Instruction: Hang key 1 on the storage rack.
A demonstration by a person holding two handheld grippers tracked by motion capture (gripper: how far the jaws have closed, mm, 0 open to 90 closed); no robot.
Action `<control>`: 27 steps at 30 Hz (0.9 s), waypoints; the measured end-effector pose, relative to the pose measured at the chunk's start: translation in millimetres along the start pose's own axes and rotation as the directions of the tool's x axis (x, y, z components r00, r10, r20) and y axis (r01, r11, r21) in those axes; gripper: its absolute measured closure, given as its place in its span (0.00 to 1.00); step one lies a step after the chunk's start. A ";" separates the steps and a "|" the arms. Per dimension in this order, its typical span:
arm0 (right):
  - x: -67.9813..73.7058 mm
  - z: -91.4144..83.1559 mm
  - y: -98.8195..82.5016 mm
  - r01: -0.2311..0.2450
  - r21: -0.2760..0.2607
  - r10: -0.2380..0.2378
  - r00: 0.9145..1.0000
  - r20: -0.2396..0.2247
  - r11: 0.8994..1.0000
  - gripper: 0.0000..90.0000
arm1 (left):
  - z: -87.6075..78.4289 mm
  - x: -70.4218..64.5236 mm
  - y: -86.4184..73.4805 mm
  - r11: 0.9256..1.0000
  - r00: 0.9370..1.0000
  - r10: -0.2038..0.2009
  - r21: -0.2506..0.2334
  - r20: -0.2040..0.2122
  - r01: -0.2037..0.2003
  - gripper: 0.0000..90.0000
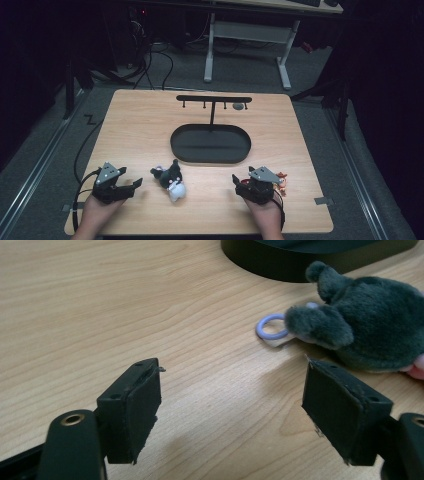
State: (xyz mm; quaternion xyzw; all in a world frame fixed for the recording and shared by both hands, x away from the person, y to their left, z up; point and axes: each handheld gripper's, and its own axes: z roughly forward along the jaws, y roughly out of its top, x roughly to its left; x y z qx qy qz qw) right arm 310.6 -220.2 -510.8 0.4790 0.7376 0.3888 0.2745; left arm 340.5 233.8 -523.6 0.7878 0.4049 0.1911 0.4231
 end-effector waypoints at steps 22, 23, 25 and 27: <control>-2.3 -0.7 -9.3 -0.018 0.035 0.019 0.999 -0.031 0.999 0.30 | 6.5 -5.2 3.3 0.999 0.999 0.032 -0.006 0.000 -0.032 0.32; -2.3 -0.7 -9.3 -0.018 0.035 0.019 0.999 -0.031 0.999 0.30 | 6.5 -5.2 3.3 0.999 0.999 0.032 -0.006 0.000 -0.032 0.32; -1.8 -1.1 -9.2 -0.018 0.036 0.019 0.999 -0.029 0.999 0.30 | 7.5 -6.3 3.0 0.999 0.999 0.042 -0.002 -0.001 -0.042 0.31; -2.2 -1.1 -9.3 -0.018 0.040 0.020 0.999 -0.029 0.999 0.30 | 7.6 -6.7 2.8 0.999 0.999 0.052 0.005 0.005 -0.052 0.31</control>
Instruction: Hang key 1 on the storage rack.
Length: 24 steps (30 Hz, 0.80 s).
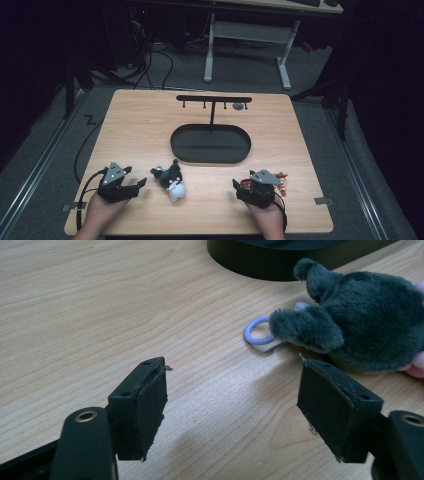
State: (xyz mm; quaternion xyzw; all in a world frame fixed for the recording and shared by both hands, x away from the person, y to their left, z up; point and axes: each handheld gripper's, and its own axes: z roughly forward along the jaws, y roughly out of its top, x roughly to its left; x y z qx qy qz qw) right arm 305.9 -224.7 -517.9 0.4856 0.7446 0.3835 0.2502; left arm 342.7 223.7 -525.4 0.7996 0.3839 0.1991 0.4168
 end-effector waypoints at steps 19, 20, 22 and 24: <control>9.9 1.0 4.5 0.028 0.044 -0.027 0.999 -0.034 0.999 0.28 | 0.2 -2.4 -0.4 1.000 1.000 0.026 -0.005 -0.003 -0.026 0.30; 11.1 1.0 4.8 0.031 0.051 -0.029 0.999 -0.035 0.998 0.27 | 0.3 -2.5 -0.4 1.000 1.000 0.027 -0.005 -0.004 -0.027 0.30; 12.3 1.1 5.0 0.035 0.056 -0.033 0.999 -0.036 0.998 0.27 | 0.2 -2.7 -0.4 1.000 1.000 0.028 -0.003 -0.003 -0.028 0.30; 14.1 1.0 6.1 0.040 0.071 -0.038 0.999 -0.037 0.997 0.27 | 0.3 -3.2 -0.3 1.000 1.000 0.031 -0.002 -0.004 -0.031 0.30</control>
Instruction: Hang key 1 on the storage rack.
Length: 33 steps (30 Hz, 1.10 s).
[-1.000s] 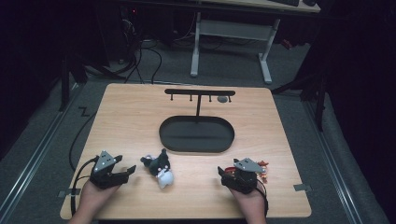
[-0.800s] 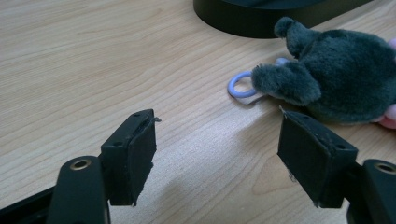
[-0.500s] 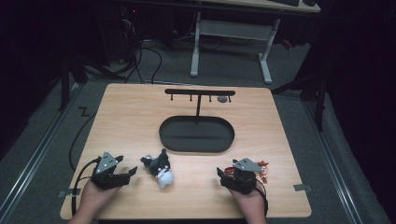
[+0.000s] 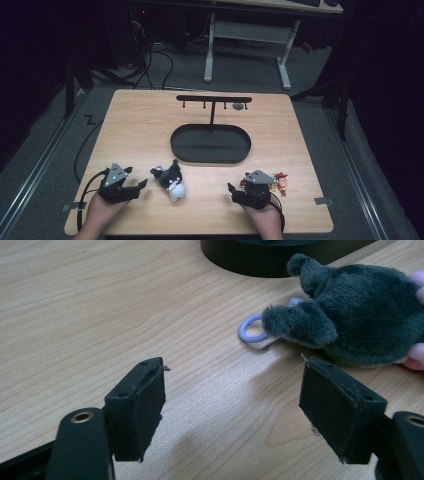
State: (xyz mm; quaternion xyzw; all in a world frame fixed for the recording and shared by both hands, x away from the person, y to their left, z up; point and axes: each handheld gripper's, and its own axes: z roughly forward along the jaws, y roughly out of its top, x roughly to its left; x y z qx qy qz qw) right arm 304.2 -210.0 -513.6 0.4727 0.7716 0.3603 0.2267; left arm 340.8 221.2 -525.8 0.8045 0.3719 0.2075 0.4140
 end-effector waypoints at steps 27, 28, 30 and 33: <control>1.5 7.0 13.4 -0.065 0.148 0.070 0.997 -0.025 0.987 0.19 | 7.2 -7.5 5.1 0.999 0.998 0.044 0.004 0.052 -0.045 0.30; 1.5 7.0 13.4 -0.065 0.148 0.070 0.997 -0.025 0.987 0.19 | 7.2 -7.5 5.1 0.999 0.998 0.044 0.004 0.052 -0.045 0.30; 2.4 6.0 17.0 -0.050 0.167 0.053 0.998 -0.015 0.985 0.19 | 7.5 -8.0 6.0 0.999 0.997 0.045 0.002 0.057 -0.045 0.30; 4.2 1.1 27.5 -0.041 0.188 0.042 0.999 -0.003 0.981 0.19 | 6.3 -10.2 8.0 0.999 0.997 0.052 -0.003 0.064 -0.052 0.31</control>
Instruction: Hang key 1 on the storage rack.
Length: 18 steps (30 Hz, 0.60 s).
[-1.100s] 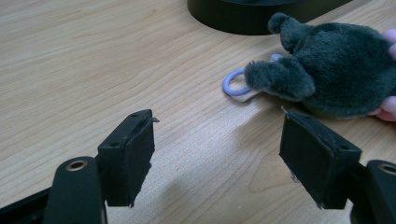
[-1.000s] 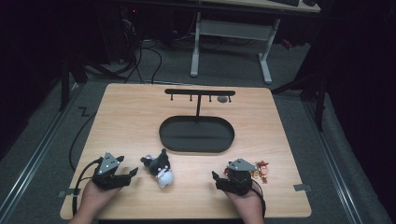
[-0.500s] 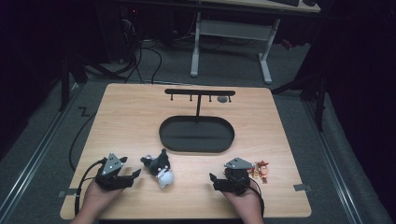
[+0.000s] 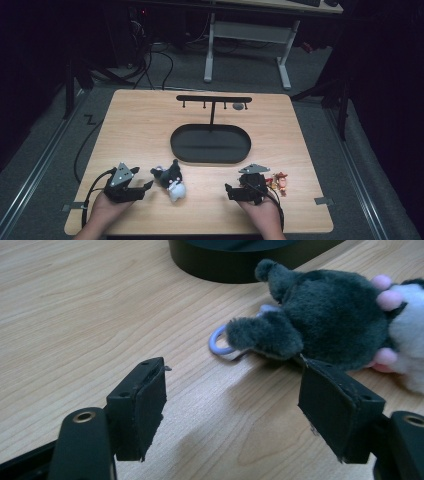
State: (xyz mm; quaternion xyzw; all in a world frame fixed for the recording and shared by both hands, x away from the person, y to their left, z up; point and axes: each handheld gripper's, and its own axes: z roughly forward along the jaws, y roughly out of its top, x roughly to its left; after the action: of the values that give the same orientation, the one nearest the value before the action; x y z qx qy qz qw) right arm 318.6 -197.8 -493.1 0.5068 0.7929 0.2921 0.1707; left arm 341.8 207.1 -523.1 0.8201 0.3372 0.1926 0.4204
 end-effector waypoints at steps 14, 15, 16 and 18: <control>10.4 1.1 17.5 0.048 0.115 -0.045 0.999 -0.030 0.992 0.23 | -3.5 2.4 -1.7 1.000 1.000 -0.008 0.011 0.007 0.008 0.32; 11.1 1.6 18.0 0.053 0.125 -0.050 0.998 -0.031 0.991 0.23 | -3.7 2.1 -2.0 1.000 1.000 -0.006 0.008 0.003 0.006 0.32; 11.5 2.2 18.6 0.063 0.131 -0.059 0.998 -0.030 0.989 0.23 | -4.2 1.9 -2.2 1.000 1.000 -0.002 0.012 0.001 0.002 0.31; 12.6 3.3 19.1 0.074 0.145 -0.070 0.997 -0.034 0.987 0.23 | -4.1 1.7 -2.8 1.000 1.000 0.001 0.013 0.003 -0.001 0.31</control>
State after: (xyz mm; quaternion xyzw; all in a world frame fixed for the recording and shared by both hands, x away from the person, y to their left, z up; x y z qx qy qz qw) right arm 328.5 -179.4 -483.1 0.4849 0.8322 0.2341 0.1323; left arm 339.4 211.8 -522.9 0.8232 0.3375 0.1893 0.4153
